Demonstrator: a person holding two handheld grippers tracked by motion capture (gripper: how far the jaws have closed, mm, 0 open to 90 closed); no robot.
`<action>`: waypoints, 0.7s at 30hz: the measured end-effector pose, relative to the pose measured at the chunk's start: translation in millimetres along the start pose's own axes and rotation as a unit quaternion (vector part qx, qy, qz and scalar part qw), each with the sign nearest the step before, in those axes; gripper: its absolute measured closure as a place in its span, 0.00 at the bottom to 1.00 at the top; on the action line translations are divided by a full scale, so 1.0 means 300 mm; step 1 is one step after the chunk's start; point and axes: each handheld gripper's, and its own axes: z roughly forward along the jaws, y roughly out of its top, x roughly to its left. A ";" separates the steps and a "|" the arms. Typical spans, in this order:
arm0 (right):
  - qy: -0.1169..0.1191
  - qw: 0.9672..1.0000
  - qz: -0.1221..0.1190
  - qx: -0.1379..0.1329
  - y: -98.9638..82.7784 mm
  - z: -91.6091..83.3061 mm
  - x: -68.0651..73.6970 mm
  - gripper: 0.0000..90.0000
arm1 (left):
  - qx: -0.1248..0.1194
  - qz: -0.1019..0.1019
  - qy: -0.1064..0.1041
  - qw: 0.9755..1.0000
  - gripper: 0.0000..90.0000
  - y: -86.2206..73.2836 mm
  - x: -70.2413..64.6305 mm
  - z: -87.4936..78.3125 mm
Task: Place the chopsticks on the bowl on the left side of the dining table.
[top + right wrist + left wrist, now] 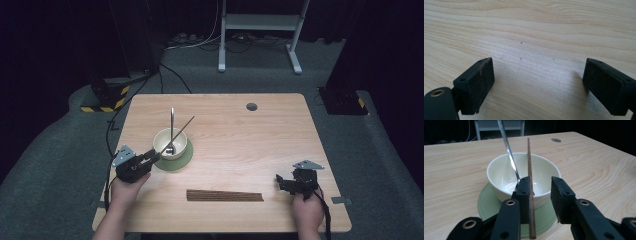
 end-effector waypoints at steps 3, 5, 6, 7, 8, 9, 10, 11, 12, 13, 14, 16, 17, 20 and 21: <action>0.000 1.000 0.000 0.000 0.000 0.000 0.000 0.12 | -0.004 0.002 -0.002 1.000 0.77 0.006 -0.021 0.005; 0.000 1.000 0.001 0.000 0.000 0.000 0.000 0.12 | 0.005 0.013 -0.008 1.000 0.77 0.010 -0.031 0.004; 0.000 1.000 0.001 0.000 0.000 0.000 0.000 0.12 | -0.007 0.000 -0.004 1.000 0.77 0.009 -0.044 0.011; 0.000 1.000 0.000 0.000 0.000 0.000 0.000 0.12 | -0.007 0.004 -0.010 1.000 0.77 0.011 -0.050 0.012; 0.000 1.000 0.000 0.000 0.000 0.000 0.000 0.12 | 0.008 0.023 -0.012 1.000 0.77 0.015 -0.053 0.006; 0.000 1.000 0.000 0.000 0.000 0.000 0.000 0.12 | 0.009 0.027 -0.014 0.999 0.77 0.017 -0.062 0.006; 0.000 1.000 0.001 0.001 0.000 0.000 0.000 0.12 | 0.010 0.030 -0.019 0.999 0.77 0.019 -0.072 0.009; 0.000 1.000 -0.001 0.000 0.000 0.000 0.000 0.12 | 0.011 0.034 -0.022 0.999 0.77 0.020 -0.081 0.010; 0.000 1.000 0.000 0.000 0.000 0.000 0.000 0.12 | 0.016 0.046 -0.027 0.998 0.77 0.022 -0.097 0.013; 0.000 1.000 0.000 0.000 0.000 0.000 0.000 0.12 | 0.020 0.051 -0.031 0.998 0.76 0.022 -0.112 0.017; 0.000 1.000 0.000 0.000 0.000 0.000 0.000 0.12 | 0.023 0.051 -0.036 0.998 0.76 0.021 -0.129 0.023; 0.000 1.000 0.000 0.000 0.000 0.000 0.000 0.12 | 0.030 0.061 -0.047 0.997 0.76 0.019 -0.153 0.035; 0.000 1.000 0.000 0.000 0.000 0.000 0.000 0.12 | 0.034 0.060 -0.056 0.996 0.76 0.015 -0.169 0.046; 0.000 1.000 0.000 0.000 0.000 0.000 0.000 0.12 | 0.050 0.060 -0.073 0.994 0.75 0.004 -0.195 0.071; 0.001 1.000 0.000 0.000 0.000 0.000 0.000 0.12 | 0.058 0.065 -0.075 0.993 0.75 -0.001 -0.207 0.082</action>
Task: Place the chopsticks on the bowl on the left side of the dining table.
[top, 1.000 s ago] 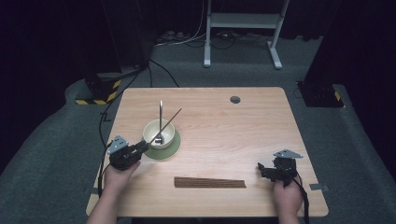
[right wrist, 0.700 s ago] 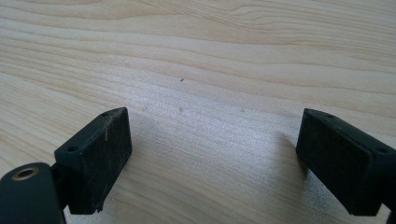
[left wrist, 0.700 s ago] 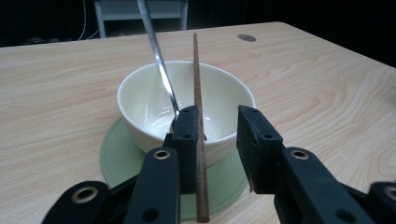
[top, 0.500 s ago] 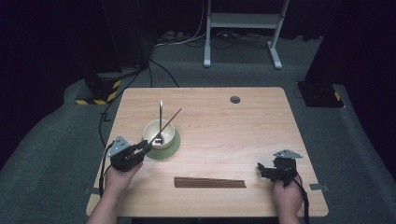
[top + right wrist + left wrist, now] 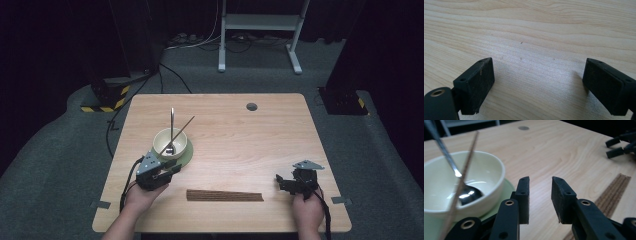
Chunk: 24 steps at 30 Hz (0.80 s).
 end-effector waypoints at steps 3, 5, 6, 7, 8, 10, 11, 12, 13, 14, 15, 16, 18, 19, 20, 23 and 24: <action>0.000 1.000 0.000 0.000 0.000 0.000 0.000 0.12 | 0.016 0.007 -0.017 1.000 0.74 -0.009 -0.020 0.031; 0.000 1.000 -0.001 0.000 0.000 0.000 0.000 0.12 | 0.030 0.006 -0.026 0.999 0.73 -0.013 -0.028 0.046; 0.001 1.000 -0.001 0.000 0.000 0.000 0.000 0.12 | 0.036 0.006 -0.033 0.999 0.73 -0.017 -0.033 0.056; 0.001 1.000 -0.001 0.000 0.000 0.000 0.000 0.12 | 0.046 0.009 -0.037 0.998 0.72 -0.020 -0.040 0.067; 0.001 1.000 -0.001 0.000 0.000 0.000 0.000 0.12 | 0.053 0.009 -0.040 0.998 0.72 -0.023 -0.048 0.076; 0.001 1.000 -0.001 0.000 0.000 0.000 0.000 0.12 | 0.063 0.017 -0.047 0.997 0.70 -0.029 -0.060 0.092; 0.001 1.000 -0.001 0.000 0.000 0.000 0.000 0.12 | 0.065 0.015 -0.049 0.997 0.70 -0.031 -0.066 0.098; 0.001 1.000 0.000 0.001 0.000 0.000 0.000 0.12 | 0.073 0.018 -0.055 0.996 0.69 -0.036 -0.070 0.107; 0.001 1.000 -0.001 0.001 0.000 0.000 0.000 0.12 | 0.078 0.017 -0.058 0.995 0.69 -0.039 -0.073 0.113; 0.001 1.000 -0.001 0.001 0.000 0.000 0.001 0.12 | 0.085 0.020 -0.061 0.994 0.69 -0.043 -0.077 0.121; 0.002 1.000 0.000 0.002 0.000 -0.001 0.001 0.12 | 0.093 0.023 -0.063 0.993 0.69 -0.048 -0.082 0.129; 0.001 1.000 -0.002 0.000 0.000 0.000 0.000 0.12 | 0.099 0.024 -0.065 0.993 0.69 -0.051 -0.085 0.135; 0.004 1.000 0.001 0.003 0.000 -0.001 0.002 0.12 | 0.104 0.021 -0.070 0.992 0.69 -0.056 -0.091 0.146; 0.004 1.000 0.001 0.003 0.000 -0.001 0.002 0.12 | 0.110 0.027 -0.074 0.991 0.68 -0.057 -0.090 0.148; 0.004 1.000 0.001 0.003 0.000 -0.001 0.002 0.12 | 0.112 0.028 -0.077 0.990 0.68 -0.059 -0.092 0.152; 0.004 1.000 0.000 0.003 0.000 -0.001 0.002 0.12 | 0.121 0.029 -0.082 0.989 0.68 -0.064 -0.093 0.159; 0.003 1.000 0.000 0.003 0.000 -0.001 0.002 0.12 | 0.125 0.029 -0.087 0.988 0.68 -0.066 -0.093 0.161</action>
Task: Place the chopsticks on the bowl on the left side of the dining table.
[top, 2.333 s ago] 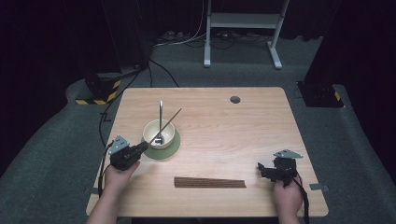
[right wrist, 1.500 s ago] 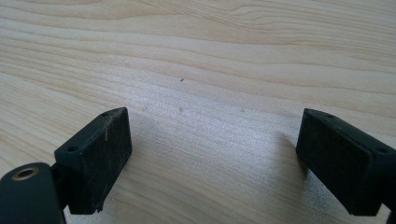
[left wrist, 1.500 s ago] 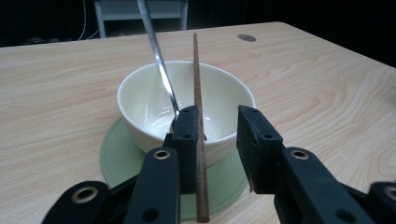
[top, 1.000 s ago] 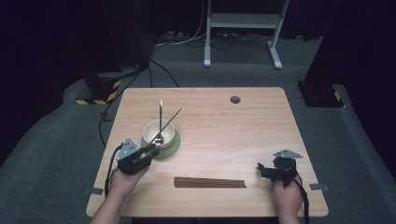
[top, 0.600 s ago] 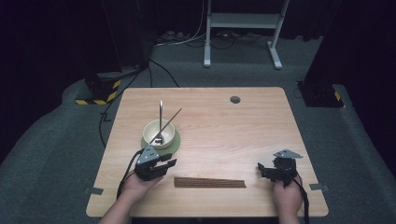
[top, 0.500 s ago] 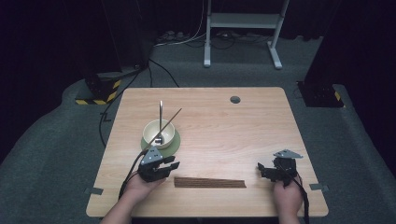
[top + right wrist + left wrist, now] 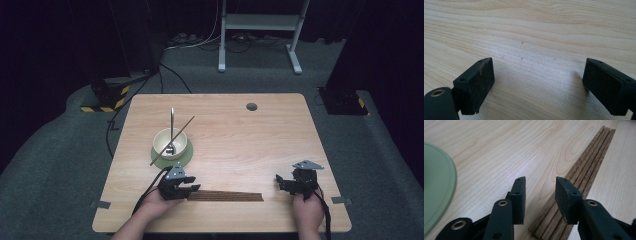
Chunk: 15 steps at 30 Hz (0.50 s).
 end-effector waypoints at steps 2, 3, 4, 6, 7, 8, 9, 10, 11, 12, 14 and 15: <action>0.002 1.000 0.000 0.002 0.000 -0.001 0.000 0.12 | 0.004 -0.003 -0.003 1.000 0.68 -0.004 -0.002 0.008; 0.002 1.000 -0.002 0.002 0.001 -0.001 -0.002 0.12 | 0.008 -0.002 -0.005 1.000 0.67 -0.005 -0.002 0.009; 0.002 1.000 -0.002 0.002 0.001 -0.001 -0.002 0.12 | 0.010 -0.001 -0.006 1.000 0.68 -0.006 -0.002 0.012; 0.001 1.000 -0.002 0.001 0.001 -0.001 -0.001 0.12 | 0.013 0.001 -0.006 1.000 0.68 -0.006 -0.001 0.014; 0.001 1.000 -0.003 0.001 0.001 -0.001 -0.002 0.12 | 0.014 0.001 -0.006 1.000 0.68 -0.007 -0.001 0.015; 0.002 1.000 -0.001 0.002 0.001 -0.001 -0.001 0.12 | 0.014 0.001 -0.007 1.000 0.68 -0.007 0.000 0.015; 0.001 1.000 -0.002 0.001 0.001 -0.001 -0.002 0.12 | 0.015 0.000 -0.007 1.000 0.68 -0.008 -0.001 0.016; 0.001 1.000 -0.001 0.002 0.001 -0.001 -0.001 0.12 | 0.016 0.000 -0.007 1.000 0.68 -0.008 0.000 0.016; 0.001 1.000 -0.002 0.001 0.001 -0.001 -0.001 0.12 | 0.016 0.001 -0.008 1.000 0.68 -0.008 0.001 0.017; 0.002 1.000 -0.001 0.002 0.000 -0.001 0.000 0.12 | 0.016 -0.001 -0.007 1.000 0.68 -0.009 0.002 0.017; 0.002 1.000 -0.001 0.002 0.000 -0.001 0.000 0.12 | 0.019 -0.001 -0.006 1.000 0.68 -0.009 0.003 0.018; 0.002 1.000 -0.001 0.002 0.000 -0.001 0.000 0.12 | 0.018 -0.004 -0.005 1.000 0.68 -0.010 0.002 0.021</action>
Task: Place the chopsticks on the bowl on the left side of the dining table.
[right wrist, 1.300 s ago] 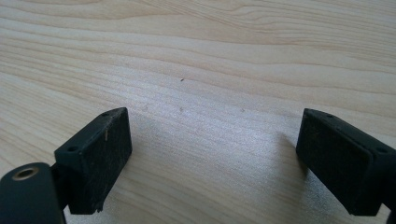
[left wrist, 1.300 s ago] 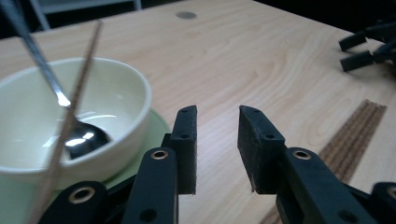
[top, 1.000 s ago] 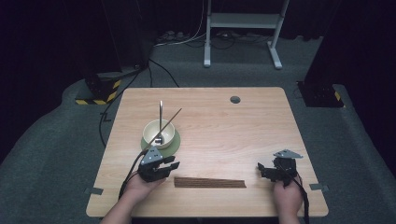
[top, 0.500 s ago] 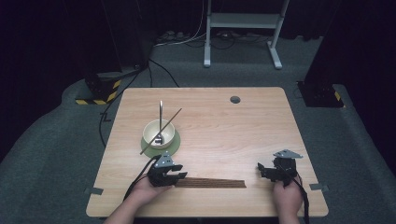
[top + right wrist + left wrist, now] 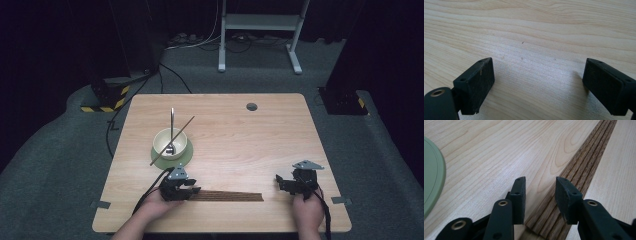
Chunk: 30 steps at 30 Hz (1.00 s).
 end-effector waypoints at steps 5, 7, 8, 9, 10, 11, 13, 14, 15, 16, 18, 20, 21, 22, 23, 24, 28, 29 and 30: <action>0.000 1.000 0.000 0.000 0.000 0.000 0.000 0.12 | 0.003 -0.003 0.002 1.000 0.69 -0.001 0.003 0.002; 0.000 1.000 0.000 0.000 0.000 0.000 0.000 0.12 | 0.005 0.000 0.003 1.000 0.69 -0.001 0.006 0.002; 0.000 1.000 0.000 0.000 0.000 0.000 0.000 0.12 | 0.006 0.000 0.005 1.000 0.69 -0.001 0.006 0.002; 0.000 1.000 0.000 0.000 0.000 0.000 0.000 0.12 | 0.004 -0.004 0.007 1.000 0.70 -0.002 0.006 0.004; 0.000 1.000 0.000 0.000 0.000 0.000 0.000 0.12 | 0.005 -0.003 0.010 1.000 0.70 -0.002 0.008 0.005; 0.000 1.000 0.000 0.000 0.000 0.000 0.000 0.12 | 0.005 -0.005 0.012 1.000 0.70 -0.002 0.008 0.005; 0.000 1.000 0.000 0.000 0.000 0.000 0.000 0.12 | 0.004 -0.006 0.016 1.000 0.71 -0.003 0.013 0.005; 0.000 1.000 0.000 0.000 0.000 0.000 0.000 0.12 | 0.004 -0.009 0.020 1.000 0.71 -0.003 0.015 0.004; 0.000 1.000 -0.001 0.000 0.000 0.000 0.000 0.12 | 0.003 -0.009 0.021 1.000 0.72 -0.004 0.017 0.004; 0.000 1.000 0.000 0.000 0.000 0.000 0.000 0.12 | 0.003 -0.009 0.025 1.000 0.72 -0.004 0.021 0.002; 0.000 1.000 -0.002 0.000 0.000 0.000 -0.001 0.12 | 0.002 -0.012 0.031 0.999 0.73 -0.006 0.027 0.000; 0.000 1.000 -0.002 0.000 0.000 0.000 -0.001 0.12 | 0.001 -0.013 0.033 0.999 0.74 -0.008 0.031 -0.002; 0.000 1.000 -0.001 0.000 0.000 0.000 0.000 0.12 | 0.001 -0.012 0.033 0.999 0.74 -0.008 0.031 -0.002; -0.001 1.000 -0.002 0.000 0.000 0.000 -0.001 0.12 | 0.000 -0.012 0.034 0.999 0.74 -0.009 0.029 -0.001; 0.000 1.000 -0.001 0.000 0.000 0.000 0.000 0.12 | -0.001 -0.009 0.035 0.999 0.74 -0.008 0.026 0.001; 0.000 1.000 0.000 0.000 0.000 0.000 0.000 0.12 | -0.003 -0.004 0.035 0.999 0.74 -0.007 0.021 0.005; 0.000 1.000 0.000 0.000 0.000 0.000 0.000 0.12 | -0.001 0.023 0.034 0.999 0.75 0.003 -0.003 0.021; 0.000 1.000 0.000 0.000 0.000 0.000 0.000 0.12 | -0.002 0.025 0.034 0.999 0.76 0.004 -0.009 0.025; 0.000 1.000 0.000 0.000 0.000 0.000 0.000 0.12 | -0.002 0.031 0.033 0.999 0.78 0.007 -0.012 0.028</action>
